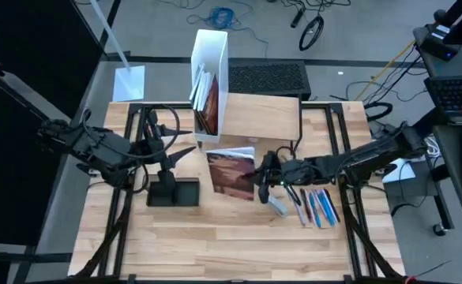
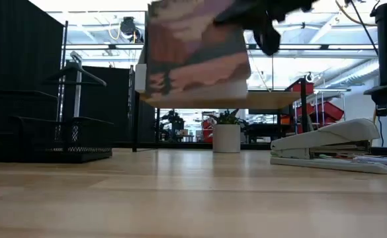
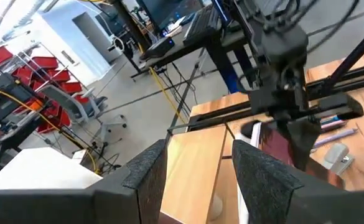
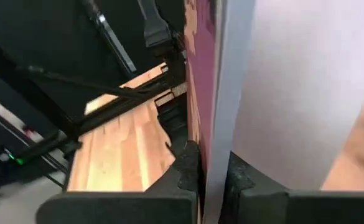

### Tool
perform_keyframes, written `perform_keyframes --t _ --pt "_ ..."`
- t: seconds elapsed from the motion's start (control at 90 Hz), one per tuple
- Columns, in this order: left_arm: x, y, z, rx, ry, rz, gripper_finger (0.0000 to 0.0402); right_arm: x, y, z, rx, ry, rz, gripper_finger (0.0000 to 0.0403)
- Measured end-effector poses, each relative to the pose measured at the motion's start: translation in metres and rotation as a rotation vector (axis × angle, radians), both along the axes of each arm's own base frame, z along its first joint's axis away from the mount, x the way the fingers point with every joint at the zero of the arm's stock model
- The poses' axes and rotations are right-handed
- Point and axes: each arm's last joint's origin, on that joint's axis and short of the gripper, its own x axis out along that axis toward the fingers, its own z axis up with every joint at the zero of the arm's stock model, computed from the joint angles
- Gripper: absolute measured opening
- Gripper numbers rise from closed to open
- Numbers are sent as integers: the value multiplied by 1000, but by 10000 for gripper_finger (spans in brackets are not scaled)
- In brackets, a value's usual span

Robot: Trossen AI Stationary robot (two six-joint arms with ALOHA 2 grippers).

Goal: Stock shelves
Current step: Remove the purple book from the white bookshelf on the shelf

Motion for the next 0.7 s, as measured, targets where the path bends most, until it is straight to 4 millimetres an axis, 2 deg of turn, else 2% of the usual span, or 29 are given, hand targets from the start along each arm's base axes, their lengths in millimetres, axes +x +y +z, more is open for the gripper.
perform_keyframes --t 0.167,0.444,0.7 --pt "0 0 0 0 1 0 168 -3 -2 -30 106 10 -34 0" --pt "0 0 0 -1 0 1 168 19 1 -72 205 66 -42 0" --pt "0 0 0 -1 0 1 168 32 0 -107 344 90 -121 6"
